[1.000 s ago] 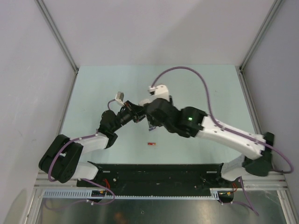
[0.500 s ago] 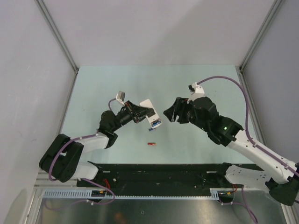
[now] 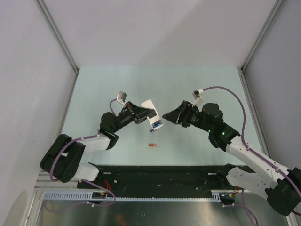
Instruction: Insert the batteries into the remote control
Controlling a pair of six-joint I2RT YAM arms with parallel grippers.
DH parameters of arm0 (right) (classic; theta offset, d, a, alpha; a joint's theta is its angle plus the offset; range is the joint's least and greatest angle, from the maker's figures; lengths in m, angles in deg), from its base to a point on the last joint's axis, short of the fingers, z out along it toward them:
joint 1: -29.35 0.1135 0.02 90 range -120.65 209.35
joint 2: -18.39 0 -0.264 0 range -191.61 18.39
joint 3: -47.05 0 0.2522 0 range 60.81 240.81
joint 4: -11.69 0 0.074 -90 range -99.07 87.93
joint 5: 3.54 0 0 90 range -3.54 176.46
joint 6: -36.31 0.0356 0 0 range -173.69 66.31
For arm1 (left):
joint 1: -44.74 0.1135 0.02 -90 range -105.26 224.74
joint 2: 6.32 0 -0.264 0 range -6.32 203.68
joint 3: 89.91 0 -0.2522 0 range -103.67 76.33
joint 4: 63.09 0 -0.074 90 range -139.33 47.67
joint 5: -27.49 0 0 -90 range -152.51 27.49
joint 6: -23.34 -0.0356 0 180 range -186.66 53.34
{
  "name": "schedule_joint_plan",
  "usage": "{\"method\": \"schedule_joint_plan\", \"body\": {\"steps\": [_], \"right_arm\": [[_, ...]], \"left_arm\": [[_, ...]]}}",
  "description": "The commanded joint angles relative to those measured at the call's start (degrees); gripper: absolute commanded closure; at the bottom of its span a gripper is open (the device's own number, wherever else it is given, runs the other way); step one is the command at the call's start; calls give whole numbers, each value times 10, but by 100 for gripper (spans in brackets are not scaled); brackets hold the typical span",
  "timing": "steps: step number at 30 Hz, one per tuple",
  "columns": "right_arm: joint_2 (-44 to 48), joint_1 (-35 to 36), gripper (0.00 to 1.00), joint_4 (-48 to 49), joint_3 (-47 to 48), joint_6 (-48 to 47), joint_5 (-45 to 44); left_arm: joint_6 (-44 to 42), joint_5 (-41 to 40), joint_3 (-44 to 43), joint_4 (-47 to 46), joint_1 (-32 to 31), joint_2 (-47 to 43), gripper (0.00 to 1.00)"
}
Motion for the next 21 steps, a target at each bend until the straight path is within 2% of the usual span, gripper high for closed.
{"method": "schedule_joint_plan", "body": {"steps": [1, 5, 21], "right_arm": [[5, -3, 26, 144, -25, 60, 74], [-18, -1, 26, 175, -29, 74, 97], [-50, 10, 36, 173, -40, 65, 109]], "left_arm": [[15, 9, -19, -48, -6, 2, 100], [17, 9, -19, -49, -5, 1, 100], [22, 6, -24, -53, -8, -12, 100]]}}
